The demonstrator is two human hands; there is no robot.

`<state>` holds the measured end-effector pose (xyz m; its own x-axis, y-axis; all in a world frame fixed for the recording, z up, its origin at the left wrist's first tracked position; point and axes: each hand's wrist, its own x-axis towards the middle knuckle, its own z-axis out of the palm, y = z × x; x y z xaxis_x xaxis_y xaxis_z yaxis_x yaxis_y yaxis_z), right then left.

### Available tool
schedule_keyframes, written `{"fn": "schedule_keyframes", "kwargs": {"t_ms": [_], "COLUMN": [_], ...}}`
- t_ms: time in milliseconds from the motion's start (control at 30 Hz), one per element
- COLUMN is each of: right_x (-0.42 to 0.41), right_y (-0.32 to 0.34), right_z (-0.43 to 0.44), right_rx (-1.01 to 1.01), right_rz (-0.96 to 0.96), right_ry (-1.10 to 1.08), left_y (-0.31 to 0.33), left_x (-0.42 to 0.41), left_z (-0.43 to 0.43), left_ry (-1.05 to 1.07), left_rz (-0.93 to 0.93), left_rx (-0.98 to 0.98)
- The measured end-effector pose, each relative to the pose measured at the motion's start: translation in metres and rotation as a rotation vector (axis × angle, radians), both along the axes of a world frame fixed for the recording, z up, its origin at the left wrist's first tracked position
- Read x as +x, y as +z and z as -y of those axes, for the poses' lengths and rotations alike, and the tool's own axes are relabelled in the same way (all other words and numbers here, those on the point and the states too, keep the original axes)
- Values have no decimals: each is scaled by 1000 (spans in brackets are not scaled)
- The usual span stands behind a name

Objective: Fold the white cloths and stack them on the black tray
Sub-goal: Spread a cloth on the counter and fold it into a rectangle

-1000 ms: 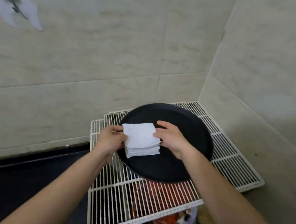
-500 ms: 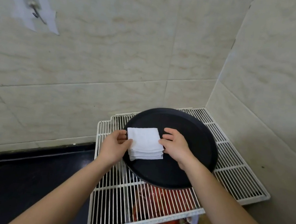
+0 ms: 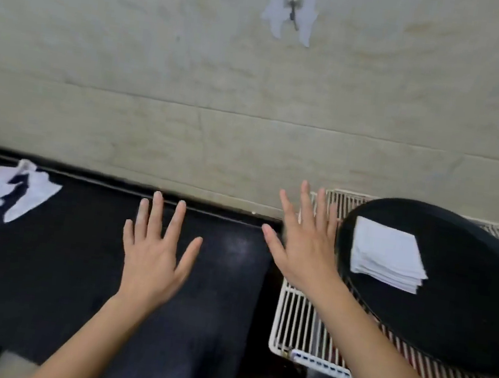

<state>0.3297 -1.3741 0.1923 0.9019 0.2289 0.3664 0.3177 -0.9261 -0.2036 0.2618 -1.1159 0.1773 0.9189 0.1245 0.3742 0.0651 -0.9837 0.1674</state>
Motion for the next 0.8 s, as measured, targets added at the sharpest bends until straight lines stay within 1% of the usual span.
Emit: {"fn": "schedule_keyframes", "kwargs": {"t_ms": [133,233,367,500,633,800], "right_x": [-15,-31,-53,-87,-117,-144], "right_y": [-13,-13,-12,-22,-23,-23], "right_z": [-94,-165,-289,-418,-543,-646], "right_rx": [-38,-48,-47,-41,-65,-71], "right_rz": [-50,-44,-15,-70,-58,-46], "right_ry": [176,270,379,457,608,716], "left_y": [-11,-9,-6,-9,-1,-2], "left_x": [-50,-81,-129,-181,-225,-265], "left_z": [-78,-136,-244,-356,-464,-553], "left_ry": [151,243,380,449,544,632], "left_rz": [-37,-21,18,9,-11,-39], "left_rx": [21,-6,-23,12,39,58]}}
